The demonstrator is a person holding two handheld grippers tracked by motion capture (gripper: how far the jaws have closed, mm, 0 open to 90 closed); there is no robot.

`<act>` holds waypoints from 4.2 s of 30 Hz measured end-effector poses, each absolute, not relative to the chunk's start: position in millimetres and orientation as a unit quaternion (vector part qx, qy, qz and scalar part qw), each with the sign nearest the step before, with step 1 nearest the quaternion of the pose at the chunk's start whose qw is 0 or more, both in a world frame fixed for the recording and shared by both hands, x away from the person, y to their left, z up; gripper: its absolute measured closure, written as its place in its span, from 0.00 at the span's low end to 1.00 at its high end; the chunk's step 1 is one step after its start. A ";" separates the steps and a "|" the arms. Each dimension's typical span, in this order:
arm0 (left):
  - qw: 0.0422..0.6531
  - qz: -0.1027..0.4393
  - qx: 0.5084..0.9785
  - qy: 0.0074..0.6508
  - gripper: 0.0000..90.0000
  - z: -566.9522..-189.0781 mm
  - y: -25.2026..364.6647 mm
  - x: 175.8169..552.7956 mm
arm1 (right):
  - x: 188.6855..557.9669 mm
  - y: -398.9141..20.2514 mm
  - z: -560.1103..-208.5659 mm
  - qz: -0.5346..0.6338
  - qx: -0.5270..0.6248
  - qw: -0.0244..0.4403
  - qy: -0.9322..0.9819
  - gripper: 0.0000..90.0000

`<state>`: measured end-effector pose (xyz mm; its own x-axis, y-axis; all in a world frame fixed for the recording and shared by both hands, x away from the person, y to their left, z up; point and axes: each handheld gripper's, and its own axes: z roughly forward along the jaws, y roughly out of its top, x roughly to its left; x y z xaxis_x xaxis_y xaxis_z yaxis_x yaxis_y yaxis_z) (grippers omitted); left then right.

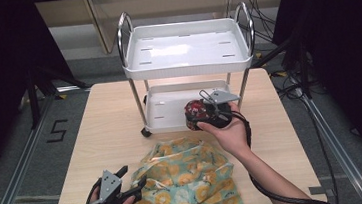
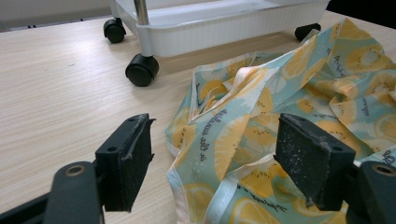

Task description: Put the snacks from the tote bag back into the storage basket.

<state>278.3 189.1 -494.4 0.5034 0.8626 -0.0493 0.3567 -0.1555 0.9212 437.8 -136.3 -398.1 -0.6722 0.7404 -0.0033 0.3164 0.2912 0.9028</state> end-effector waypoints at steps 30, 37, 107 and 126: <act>0.490 0.259 0.714 0.428 0.29 -494.7 187.7 278.3 | 444.6 -135.4 -398.5 0.485 0.336 0.222 0.776 0.30; 0.488 0.259 0.717 0.425 0.29 -494.7 187.7 278.8 | 446.2 -132.8 -398.3 0.487 0.336 0.220 0.775 0.30; 0.490 0.259 0.715 0.426 0.29 -494.4 189.9 278.6 | 464.9 -128.4 -404.4 0.487 0.354 0.227 0.765 0.30; 0.491 0.258 0.714 0.427 0.29 -494.4 189.9 278.3 | 472.3 -131.0 -406.8 0.481 0.363 0.239 0.761 0.30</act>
<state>278.3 189.9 -494.4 0.5018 0.8635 -0.0497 0.3564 -0.1541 0.9215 472.3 -131.0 -406.8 -0.6222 0.7827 -0.0148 0.3220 0.2731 0.9065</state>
